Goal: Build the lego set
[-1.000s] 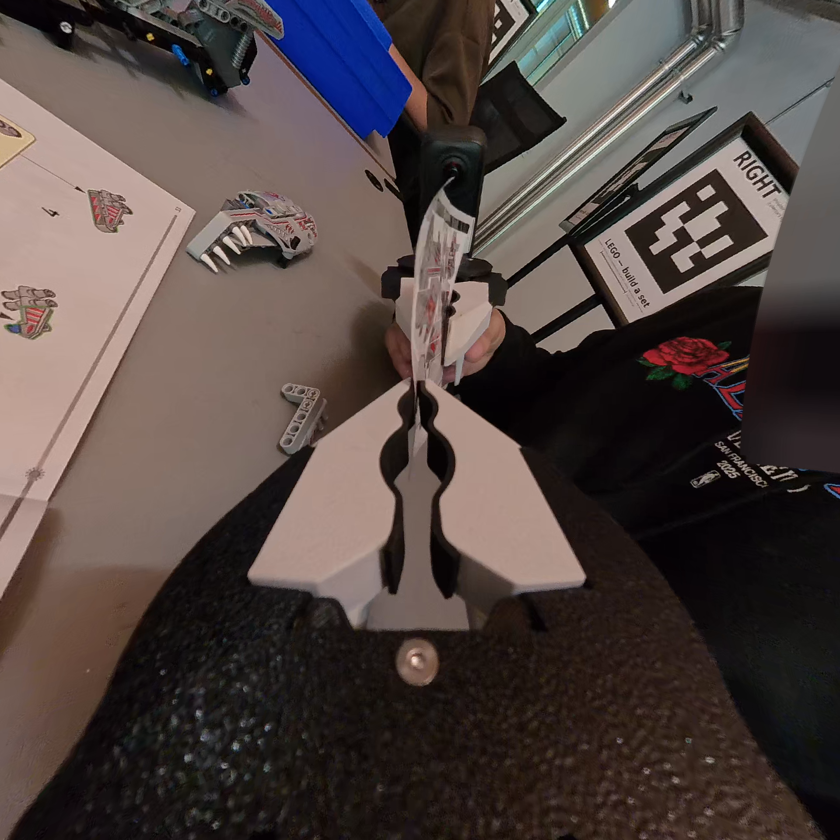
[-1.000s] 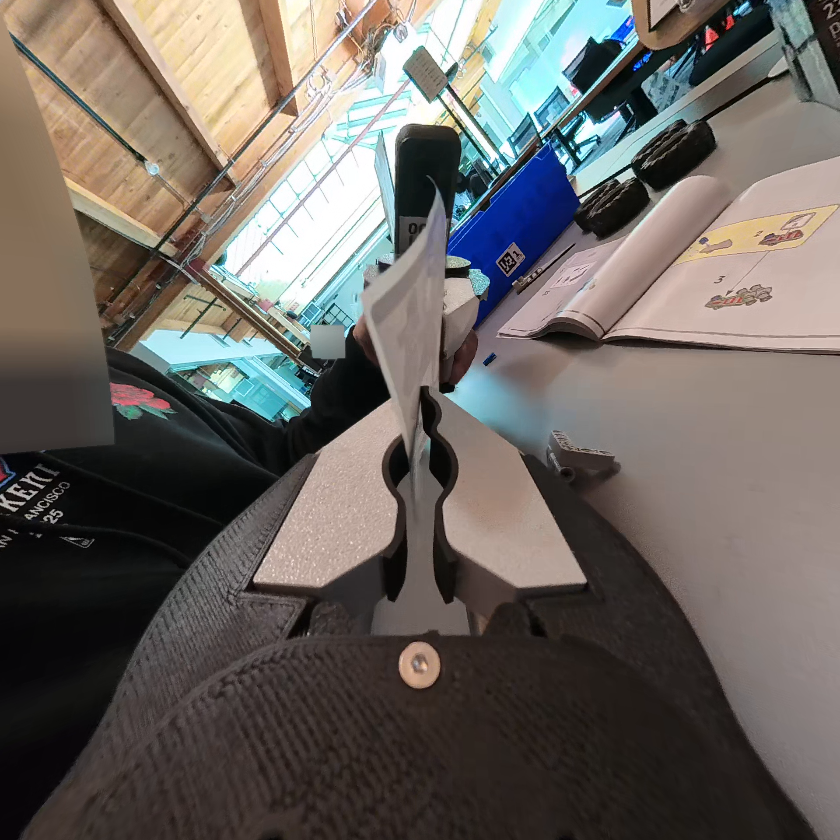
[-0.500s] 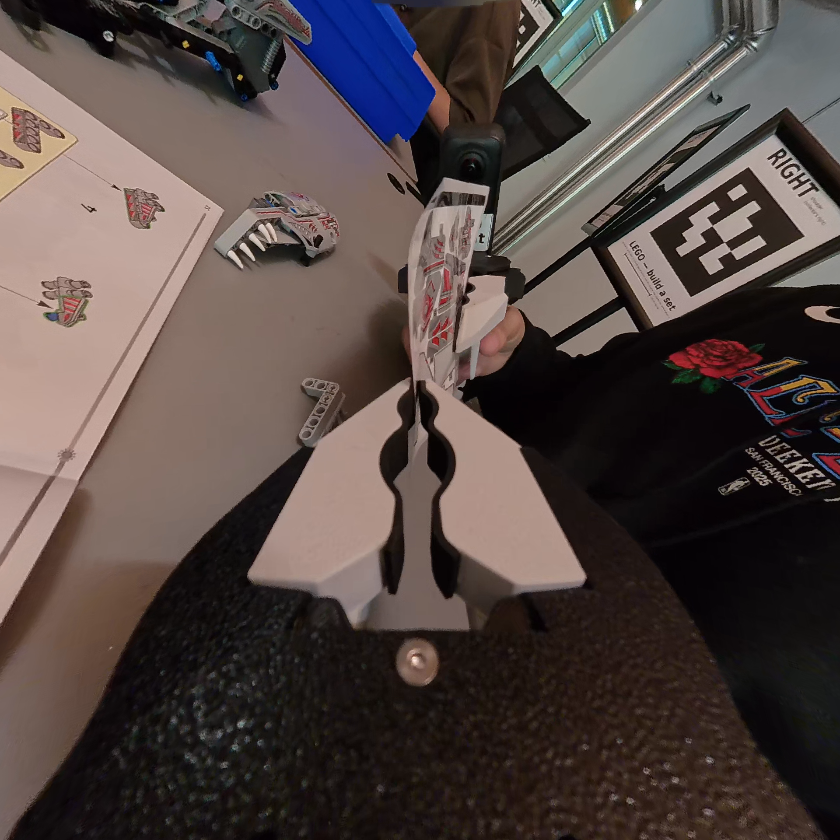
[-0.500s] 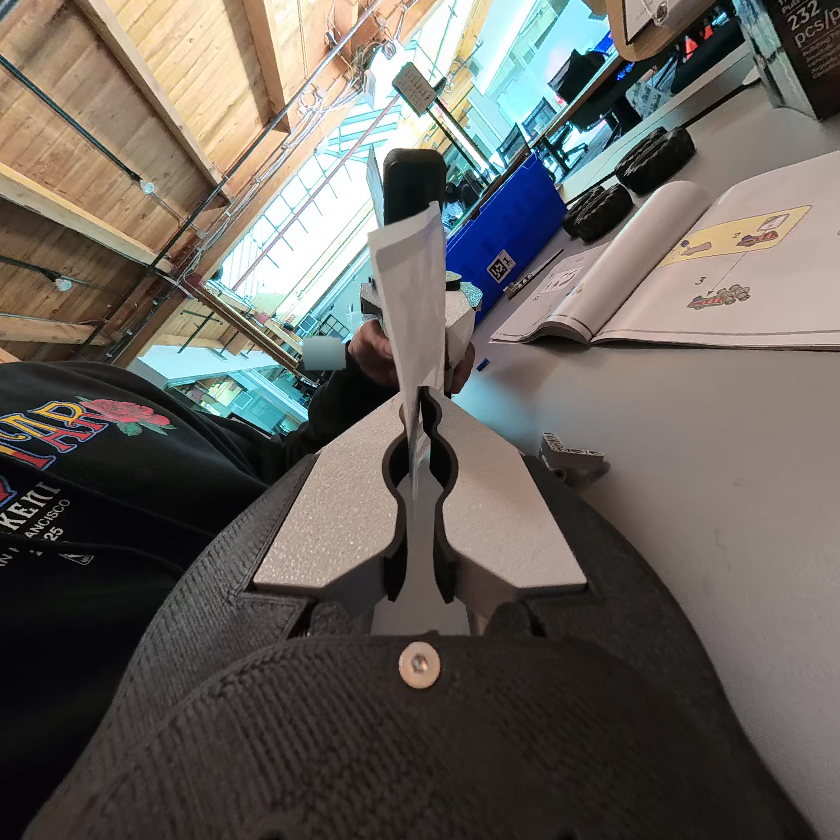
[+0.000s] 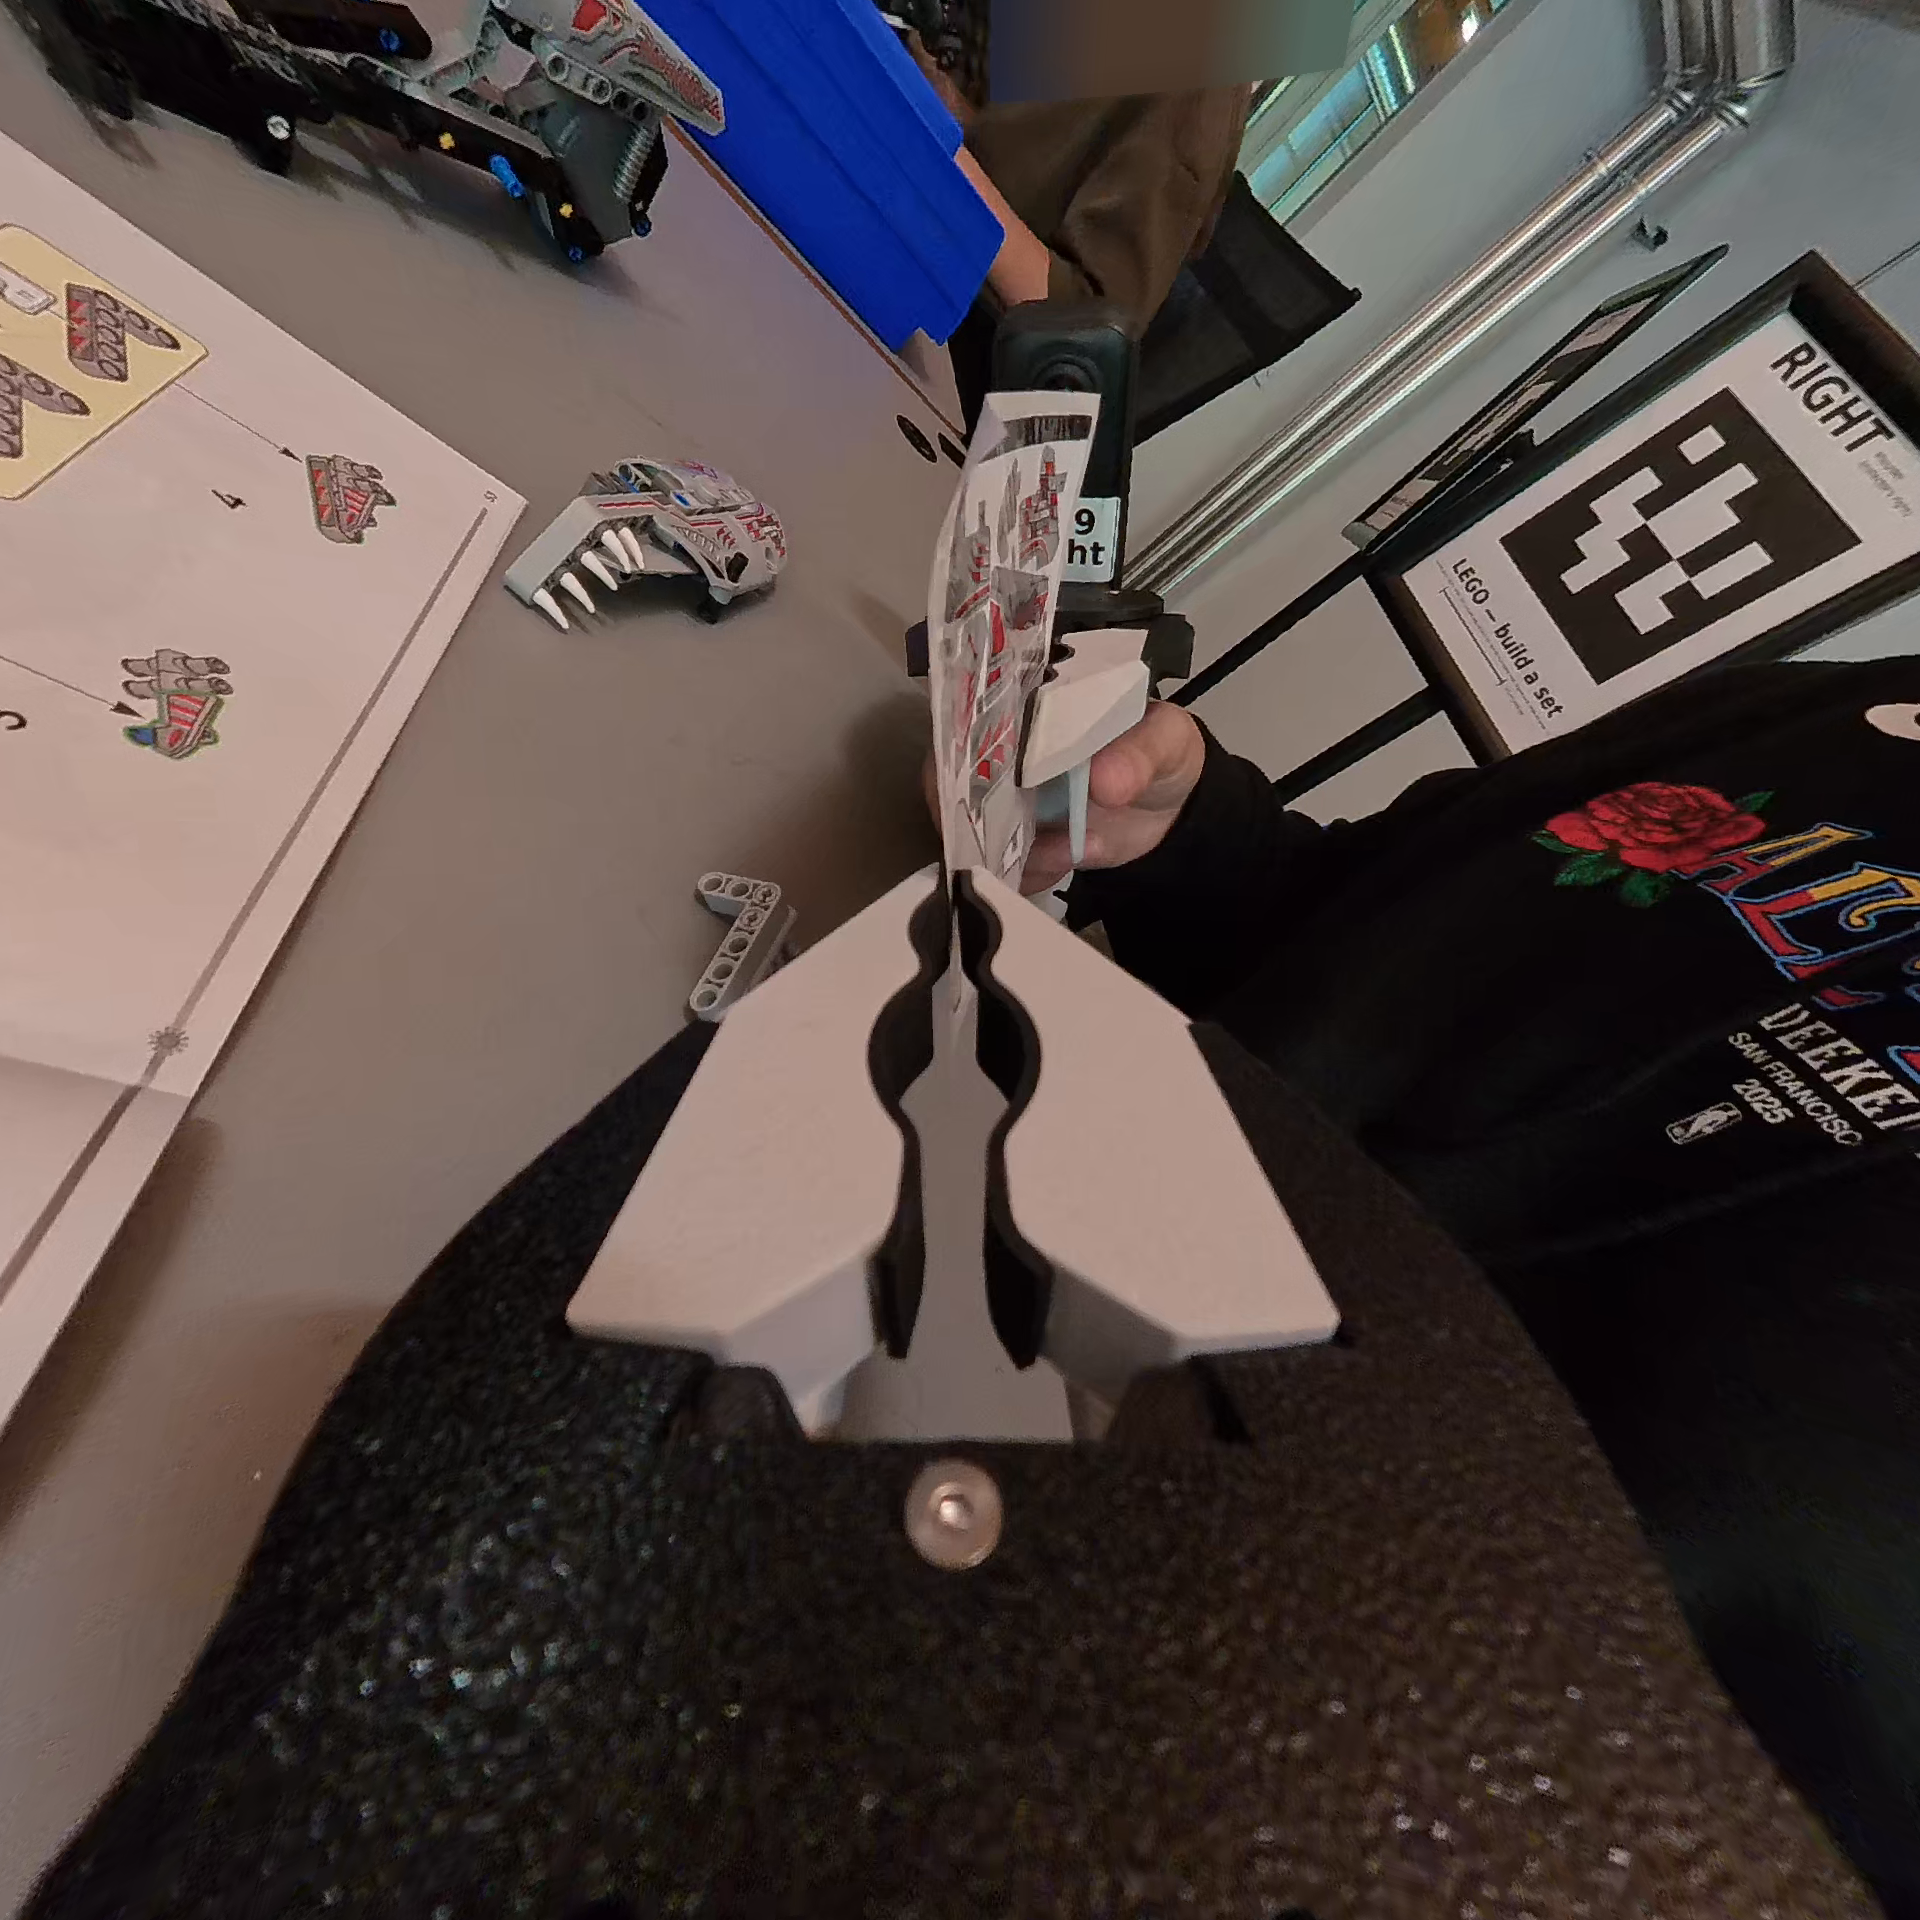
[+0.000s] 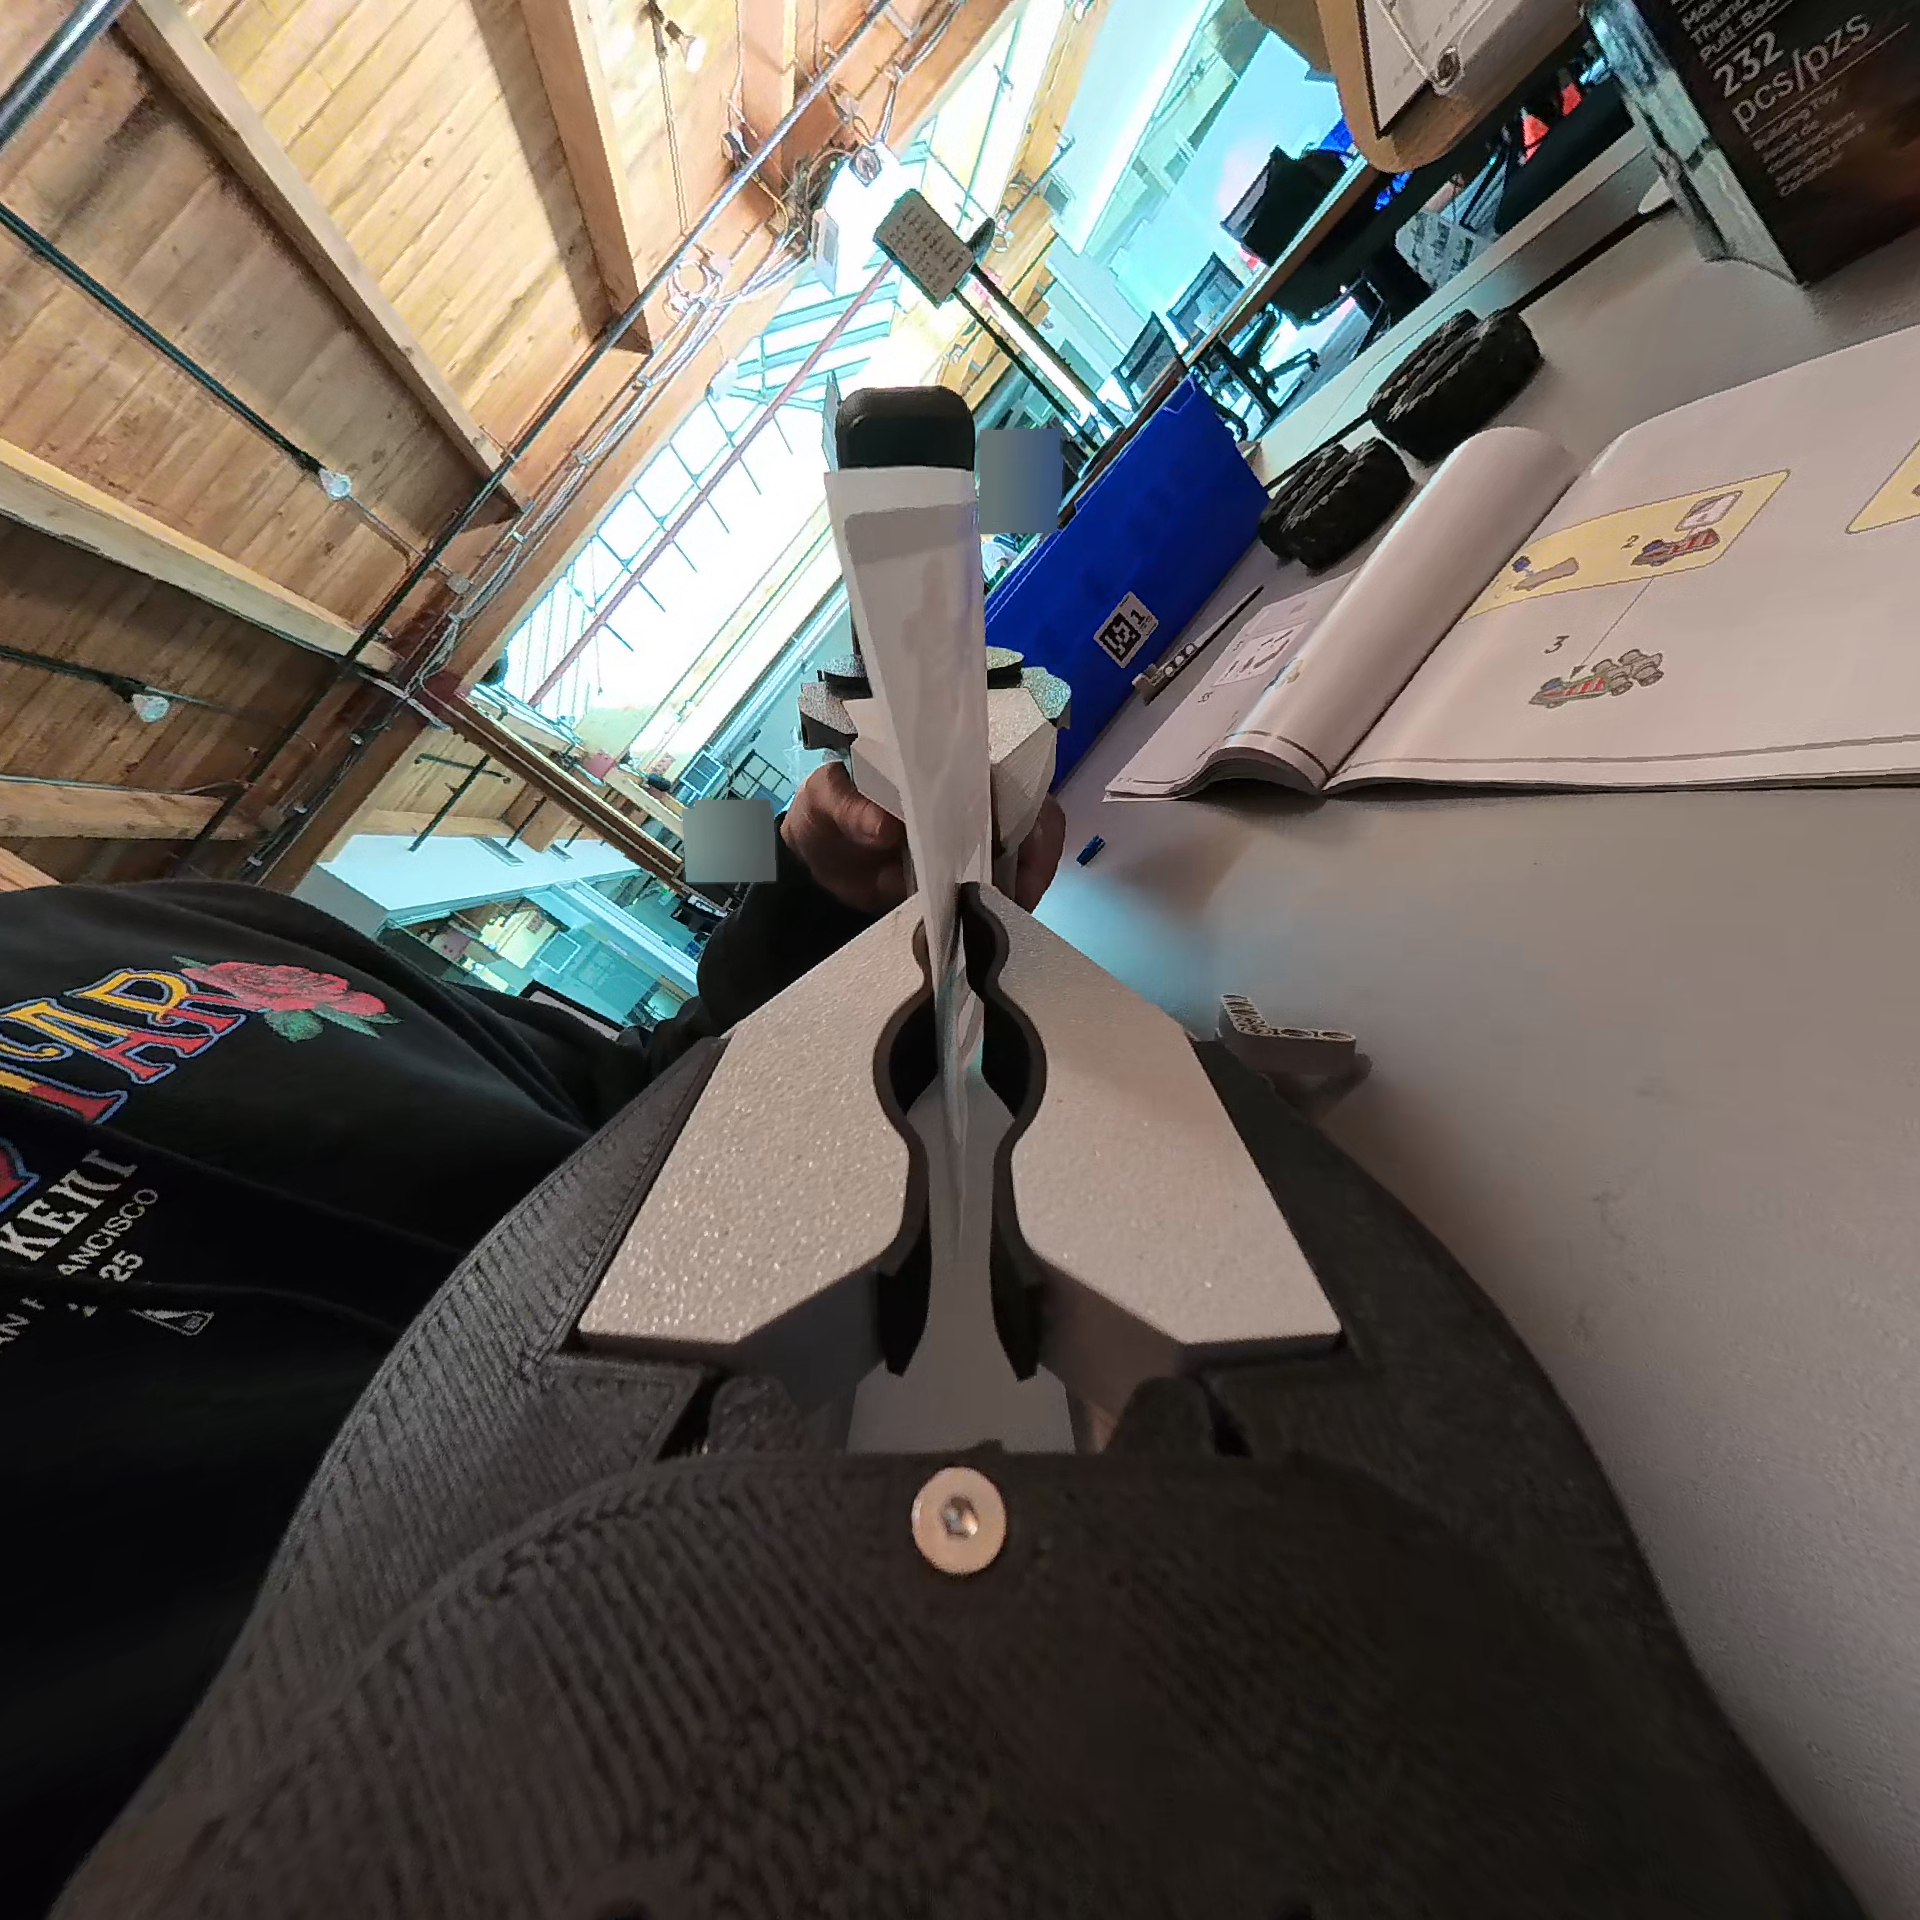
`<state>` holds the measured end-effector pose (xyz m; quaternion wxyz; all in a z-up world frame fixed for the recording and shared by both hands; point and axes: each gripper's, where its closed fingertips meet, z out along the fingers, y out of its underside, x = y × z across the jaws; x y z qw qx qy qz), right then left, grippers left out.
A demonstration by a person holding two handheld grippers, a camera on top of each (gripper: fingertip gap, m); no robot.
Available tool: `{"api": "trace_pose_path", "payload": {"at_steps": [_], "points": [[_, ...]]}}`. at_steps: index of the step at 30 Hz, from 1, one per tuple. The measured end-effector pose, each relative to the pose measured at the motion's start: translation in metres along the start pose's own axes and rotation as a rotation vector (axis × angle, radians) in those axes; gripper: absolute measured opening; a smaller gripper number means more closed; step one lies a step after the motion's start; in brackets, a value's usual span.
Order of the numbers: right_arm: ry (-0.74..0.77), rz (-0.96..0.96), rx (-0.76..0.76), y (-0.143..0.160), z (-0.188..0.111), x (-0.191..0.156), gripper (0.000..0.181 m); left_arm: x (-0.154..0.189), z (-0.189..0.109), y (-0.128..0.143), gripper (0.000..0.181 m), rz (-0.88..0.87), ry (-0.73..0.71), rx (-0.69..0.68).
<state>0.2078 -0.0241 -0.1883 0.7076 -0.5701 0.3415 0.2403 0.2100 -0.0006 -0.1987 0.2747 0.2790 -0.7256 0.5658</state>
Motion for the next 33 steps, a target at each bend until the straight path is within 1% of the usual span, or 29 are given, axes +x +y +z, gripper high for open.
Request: {"api": "trace_pose_path", "payload": {"at_steps": [11,13,14,16,18,19,20,22,24,26,27,29,33], "points": [[-0.003,0.001,-0.001,0.0,0.0,0.0,0.0,-0.001,0.001,0.001,0.0,0.004,-0.015,0.006],[-0.003,0.012,0.009,-0.002,-0.001,0.001,0.0,-0.005,-0.003,-0.005,0.016,0.038,-0.057,0.025],[-0.002,0.019,0.018,-0.003,-0.001,0.002,0.0,-0.009,-0.008,-0.011,0.018,0.083,-0.114,0.054],[0.01,0.032,0.041,-0.007,-0.003,0.004,0.0,-0.018,-0.026,-0.035,0.02,0.255,-0.303,0.157],[0.026,0.04,0.055,-0.009,-0.004,0.007,0.0,-0.006,-0.044,-0.06,0.021,0.49,-0.468,0.255],[0.033,0.04,0.059,-0.009,-0.004,0.008,0.0,0.007,-0.046,-0.066,0.021,0.603,-0.504,0.278],[0.036,0.039,0.061,-0.01,-0.004,0.009,0.0,0.023,-0.041,-0.066,0.021,0.701,-0.502,0.268],[0.042,0.038,0.063,-0.01,-0.004,0.01,0.0,0.04,-0.02,-0.053,0.022,0.812,-0.469,0.165],[0.039,0.04,0.074,-0.012,-0.004,0.009,0.0,0.036,-0.001,-0.038,0.024,0.866,-0.502,0.042],[0.036,0.041,0.083,-0.013,-0.005,0.009,0.0,0.029,0.012,-0.028,0.024,0.931,-0.53,-0.032],[0.035,0.04,0.084,-0.013,-0.006,0.008,0.0,0.027,0.018,-0.025,0.024,0.945,-0.531,-0.053],[0.033,0.034,0.077,-0.012,-0.005,0.008,0.0,0.023,0.028,-0.016,0.031,0.929,-0.508,-0.103],[0.017,0.006,0.053,-0.008,-0.003,0.003,0.0,0.014,0.035,-0.01,0.036,0.891,-0.504,-0.151]]}}
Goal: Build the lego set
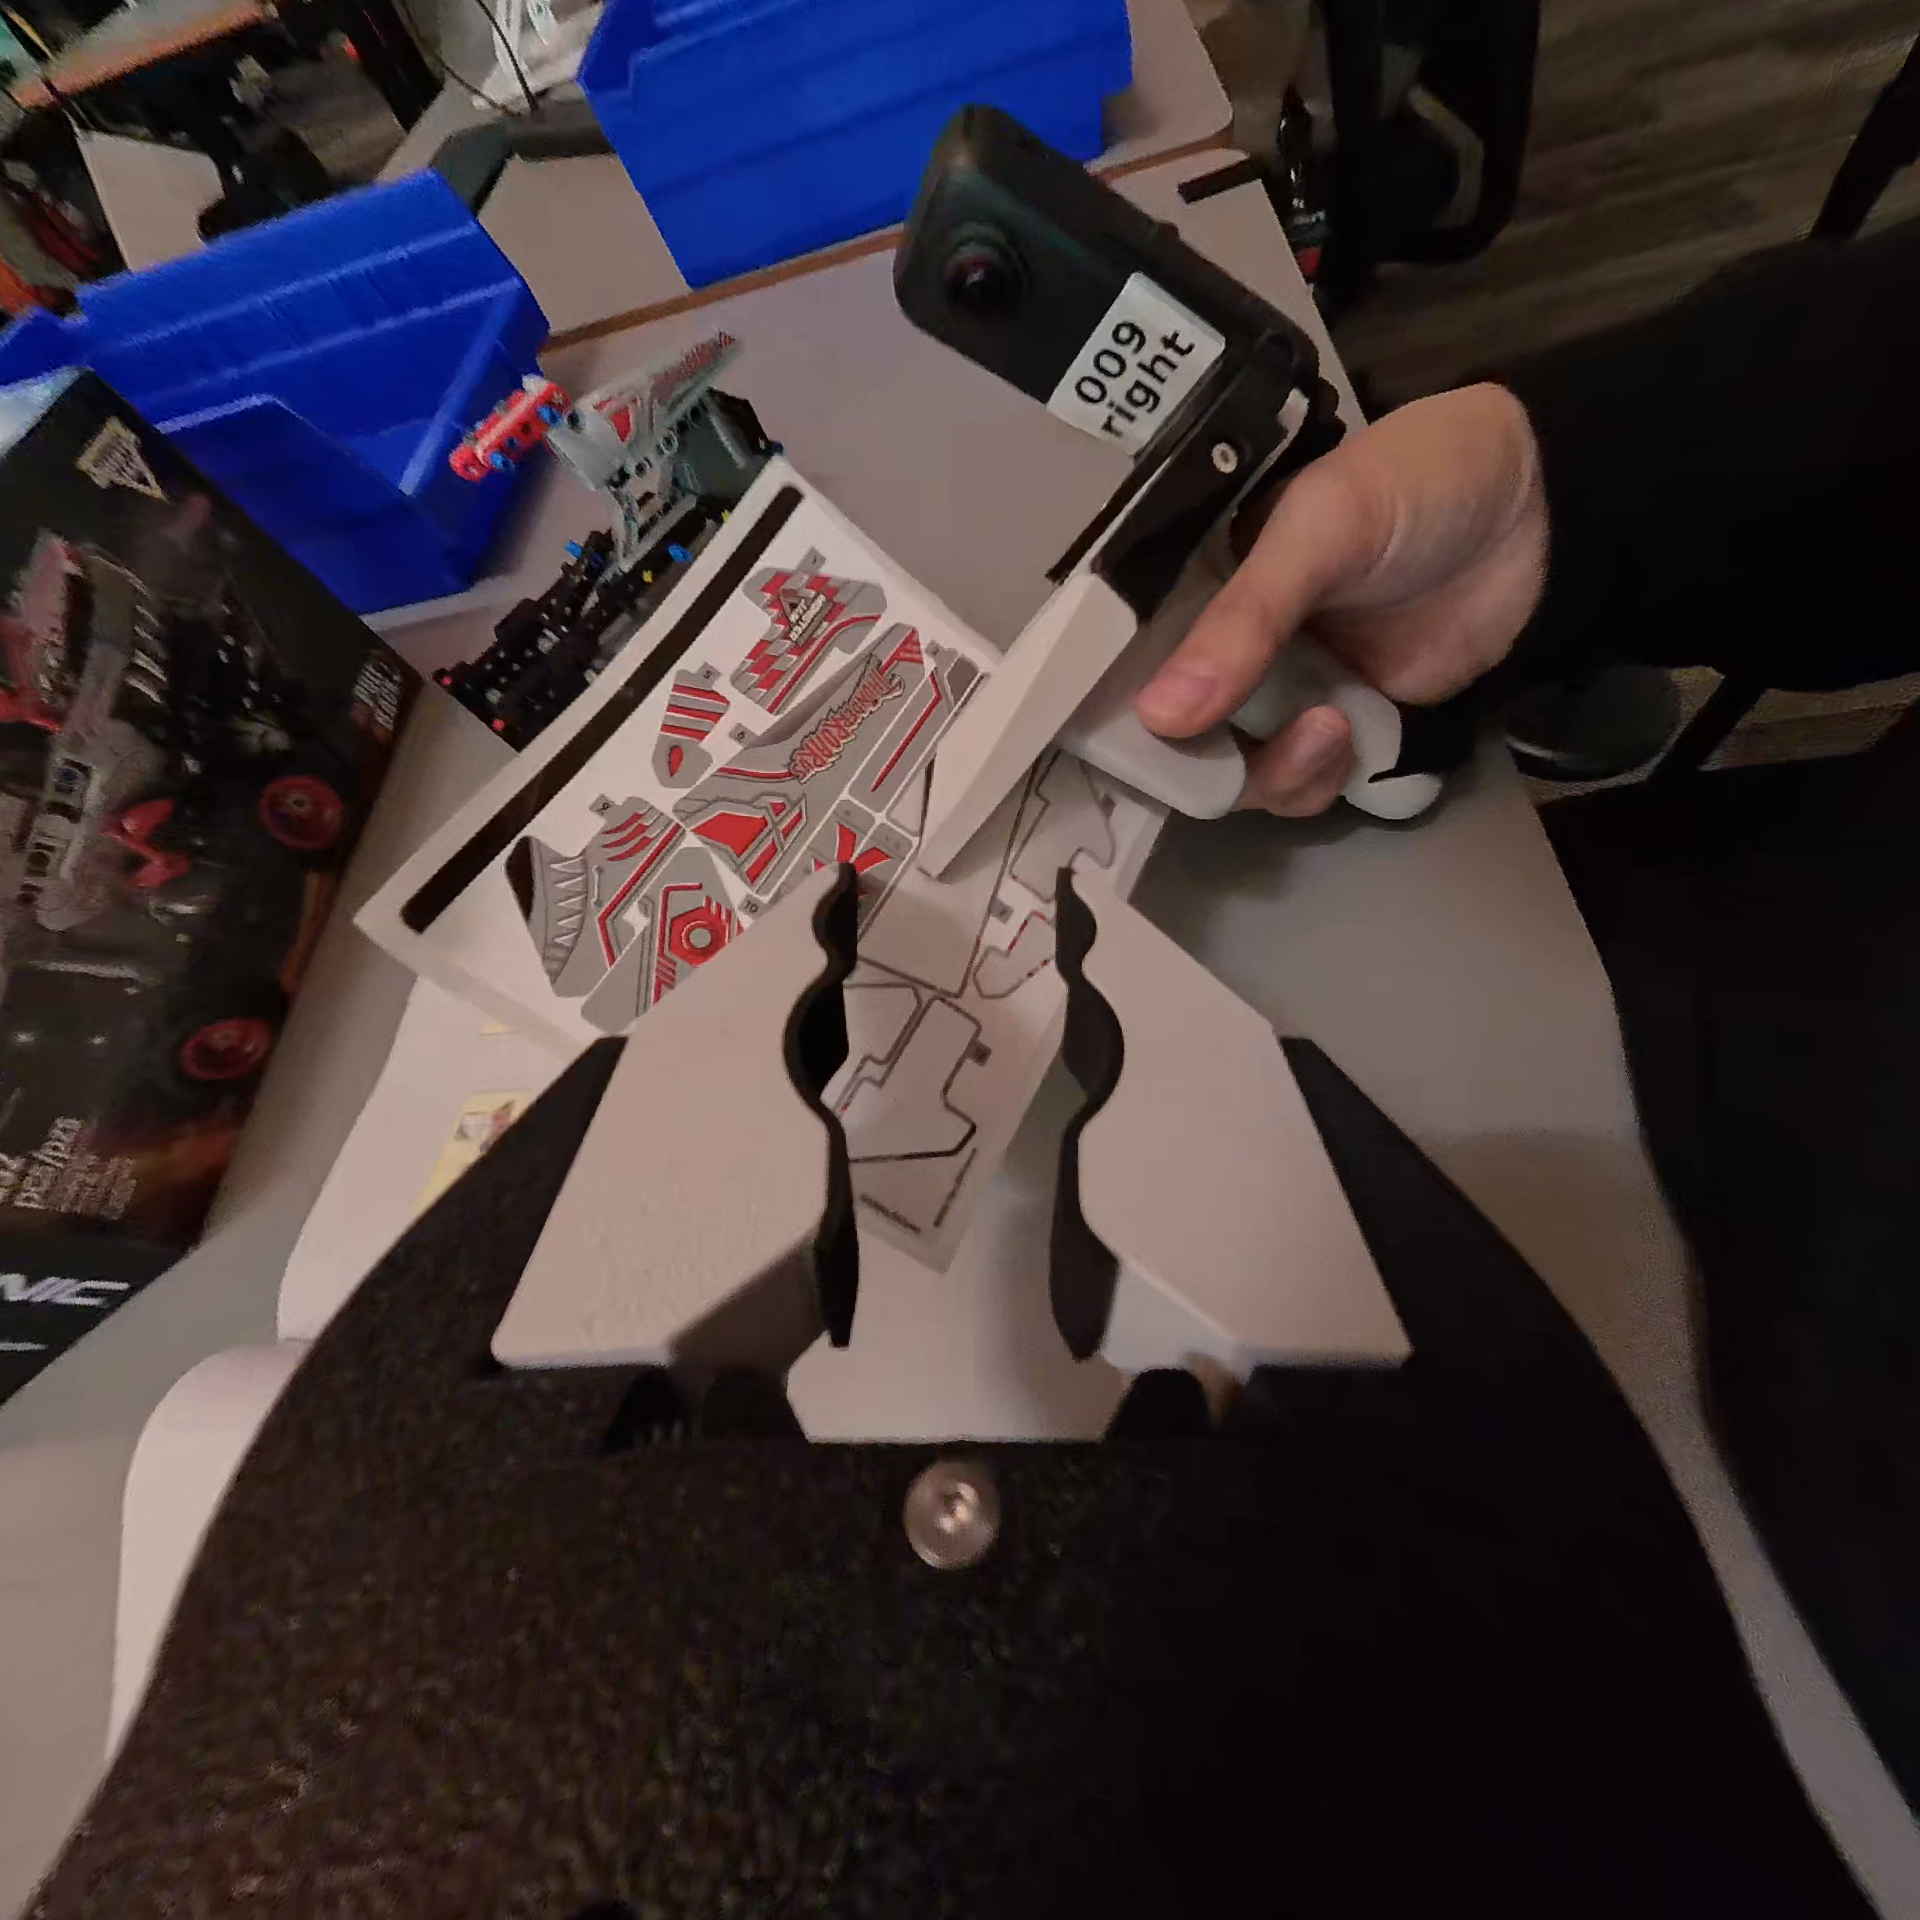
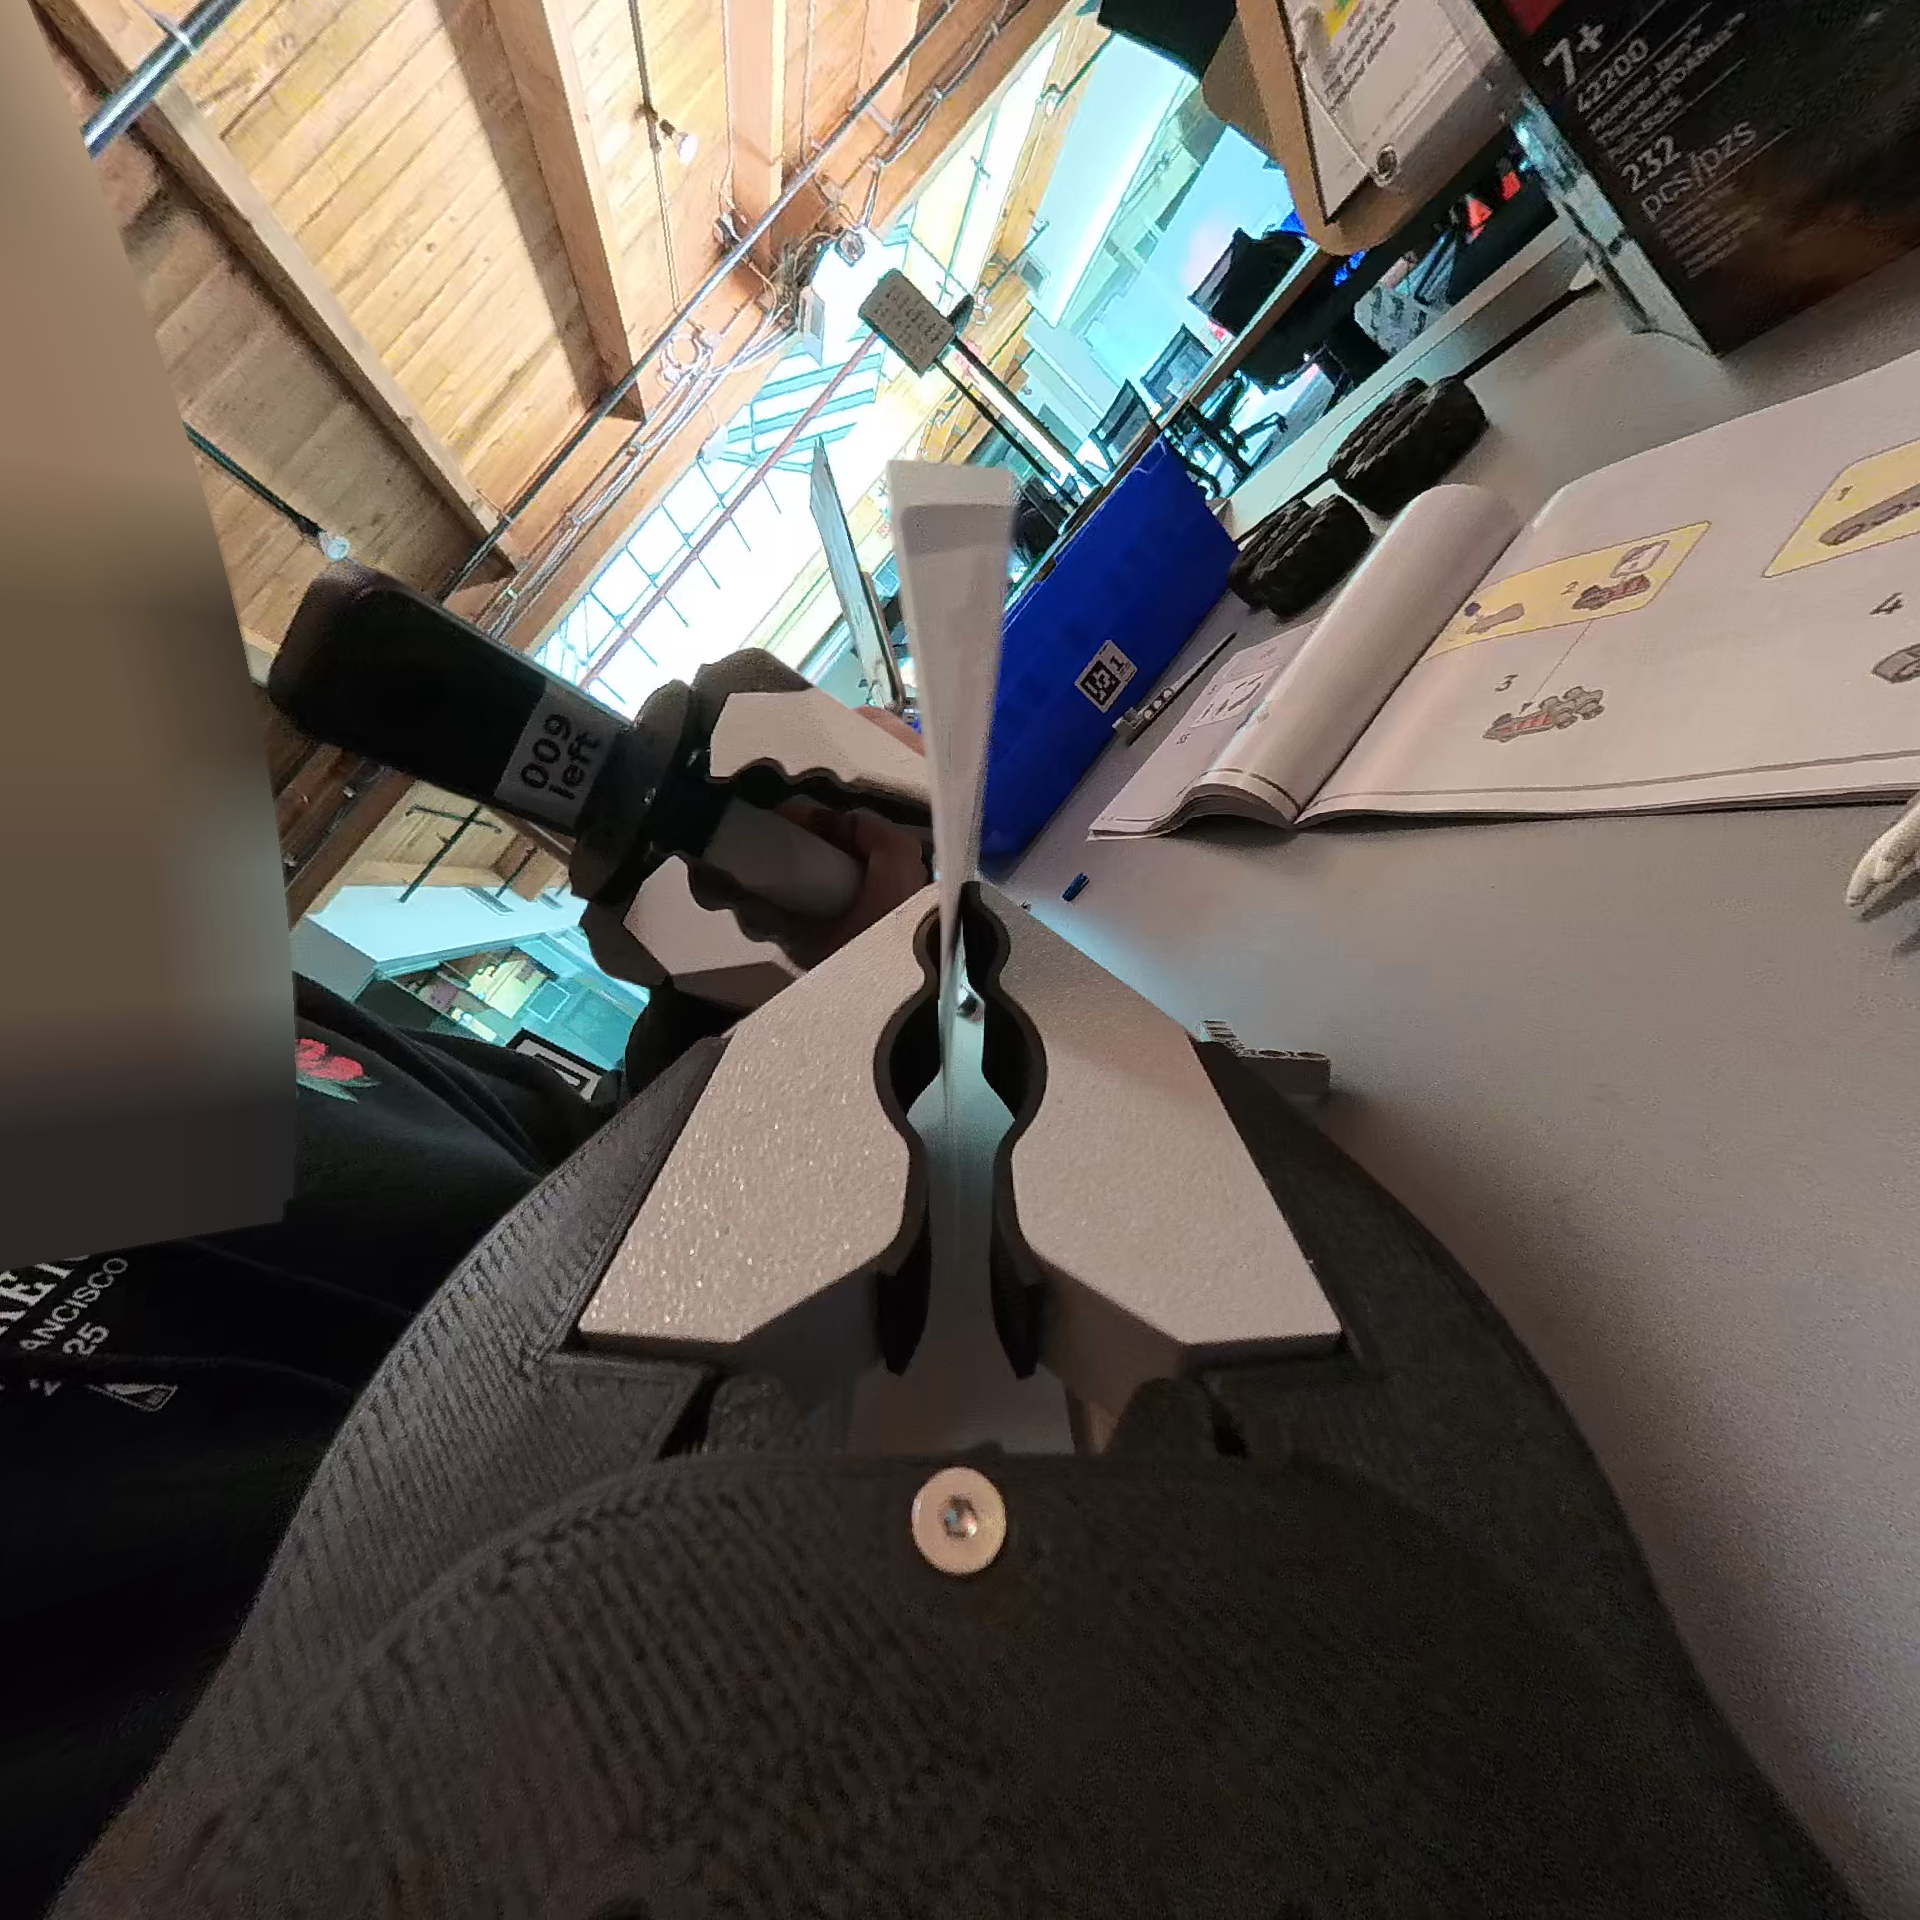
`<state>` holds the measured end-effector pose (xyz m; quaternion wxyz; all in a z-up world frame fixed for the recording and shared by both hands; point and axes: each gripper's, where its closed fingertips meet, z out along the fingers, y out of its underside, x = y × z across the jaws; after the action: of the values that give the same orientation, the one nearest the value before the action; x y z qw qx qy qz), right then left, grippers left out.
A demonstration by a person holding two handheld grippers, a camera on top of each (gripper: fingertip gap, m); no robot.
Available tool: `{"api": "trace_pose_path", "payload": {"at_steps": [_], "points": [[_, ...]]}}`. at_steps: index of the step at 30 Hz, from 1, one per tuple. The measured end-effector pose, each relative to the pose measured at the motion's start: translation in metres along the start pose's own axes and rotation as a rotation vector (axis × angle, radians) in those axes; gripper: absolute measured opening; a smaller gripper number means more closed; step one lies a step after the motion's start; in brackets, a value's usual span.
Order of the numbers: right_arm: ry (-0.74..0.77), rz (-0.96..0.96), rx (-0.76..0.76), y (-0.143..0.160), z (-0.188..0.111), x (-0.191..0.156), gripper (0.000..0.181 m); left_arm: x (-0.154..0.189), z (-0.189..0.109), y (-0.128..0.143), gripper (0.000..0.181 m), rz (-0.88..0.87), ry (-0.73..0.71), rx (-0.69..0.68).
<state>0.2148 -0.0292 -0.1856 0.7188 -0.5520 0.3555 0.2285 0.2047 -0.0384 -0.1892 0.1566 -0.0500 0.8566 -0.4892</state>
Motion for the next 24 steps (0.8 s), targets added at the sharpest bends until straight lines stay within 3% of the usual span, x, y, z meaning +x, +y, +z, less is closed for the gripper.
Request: {"api": "trace_pose_path", "payload": {"at_steps": [12,18,24], "points": [[-0.103,-0.091,0.001,0.001,-0.001,-0.021,0.0,0.01,-0.005,-0.008,0.035,-0.192,0.179,0.084],[-0.152,-0.305,0.036,-0.002,0.0,-0.041,0.0,0.012,-0.018,-0.022,0.028,-0.168,0.207,0.16],[-0.07,-0.55,-0.04,0.004,0.005,-0.047,0.0,0.017,-0.024,-0.021,0.026,-0.05,0.185,0.123]]}}
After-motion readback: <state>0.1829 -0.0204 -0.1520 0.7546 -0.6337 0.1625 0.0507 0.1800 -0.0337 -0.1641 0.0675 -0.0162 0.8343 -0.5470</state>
